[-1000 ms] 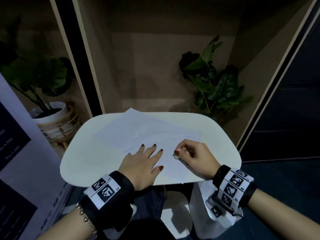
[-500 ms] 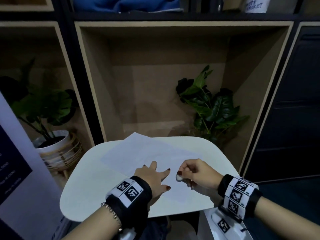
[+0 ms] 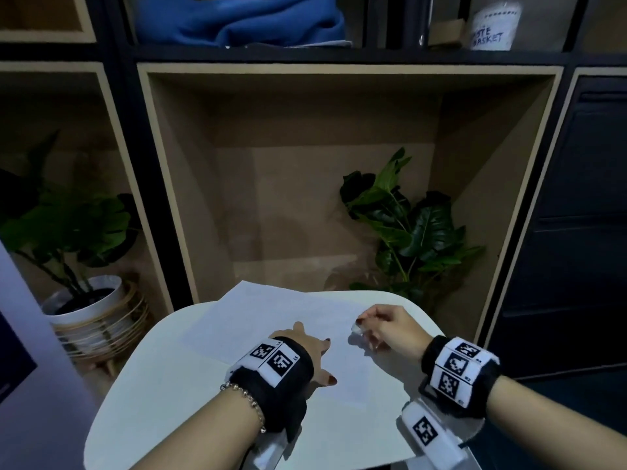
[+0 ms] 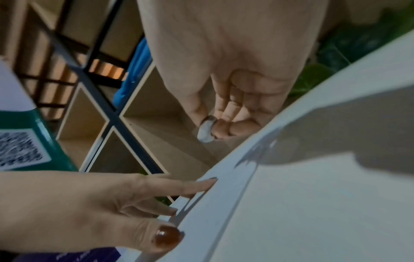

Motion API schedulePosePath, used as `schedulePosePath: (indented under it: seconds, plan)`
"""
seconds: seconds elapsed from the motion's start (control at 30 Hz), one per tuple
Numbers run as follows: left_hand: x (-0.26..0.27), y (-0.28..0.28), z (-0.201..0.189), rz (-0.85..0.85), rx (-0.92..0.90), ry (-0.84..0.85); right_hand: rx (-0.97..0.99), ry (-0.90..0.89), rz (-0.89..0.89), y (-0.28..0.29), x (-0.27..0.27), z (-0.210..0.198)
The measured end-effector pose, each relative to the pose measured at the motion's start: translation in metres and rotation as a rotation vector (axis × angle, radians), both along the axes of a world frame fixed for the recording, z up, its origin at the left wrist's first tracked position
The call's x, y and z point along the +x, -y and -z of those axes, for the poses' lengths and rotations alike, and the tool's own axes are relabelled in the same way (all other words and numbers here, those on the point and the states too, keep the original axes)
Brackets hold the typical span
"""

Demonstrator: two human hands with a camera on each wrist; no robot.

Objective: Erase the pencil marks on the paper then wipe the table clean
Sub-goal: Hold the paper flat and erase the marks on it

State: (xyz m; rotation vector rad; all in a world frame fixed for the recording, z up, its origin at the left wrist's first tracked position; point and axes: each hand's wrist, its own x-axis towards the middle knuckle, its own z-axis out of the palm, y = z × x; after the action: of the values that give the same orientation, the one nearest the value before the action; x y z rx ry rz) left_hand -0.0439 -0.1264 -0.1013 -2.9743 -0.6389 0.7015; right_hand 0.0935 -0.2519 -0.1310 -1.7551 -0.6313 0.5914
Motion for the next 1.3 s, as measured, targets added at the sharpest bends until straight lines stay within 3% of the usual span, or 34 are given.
schedulePosePath:
  seconds: [0.1, 0.2, 0.33, 0.5, 0.77, 0.9, 1.0, 1.2, 1.3]
  plan:
    - [0.009, -0.011, 0.003, 0.045, -0.033, 0.043, 0.14, -0.282, 0.135, -0.003, -0.001, 0.015]
    - [0.017, -0.019, 0.007, 0.077, -0.061, 0.103, 0.167, -0.341, 0.162, -0.003, 0.001, 0.018]
    - [0.023, -0.021, 0.006, 0.081, -0.042, 0.136, 0.1, -0.186, 0.086, -0.004, 0.0, 0.019]
    - [0.028, -0.019, 0.005, 0.11, 0.019, 0.068, -0.128, 0.289, -0.111, -0.007, 0.005, 0.013]
    - [0.033, -0.02, 0.002, 0.137, 0.013, 0.022, -0.383, 0.642, -0.292, -0.01, 0.018, 0.0]
    - [0.038, -0.018, 0.001, 0.167, -0.003, 0.024, -0.41, 0.705, -0.403, -0.008, 0.017, -0.005]
    - [0.04, -0.014, 0.002, 0.141, -0.032, 0.057, -0.415, 0.733, -0.361, -0.008, 0.027, -0.007]
    - [0.045, -0.014, 0.013, 0.106, -0.061, 0.072, -0.421, 0.668, -0.47, -0.005, 0.031, -0.008]
    - [0.048, -0.015, 0.016, 0.094, -0.047, 0.056, -0.46, 0.728, -0.406, -0.009, 0.037, -0.01]
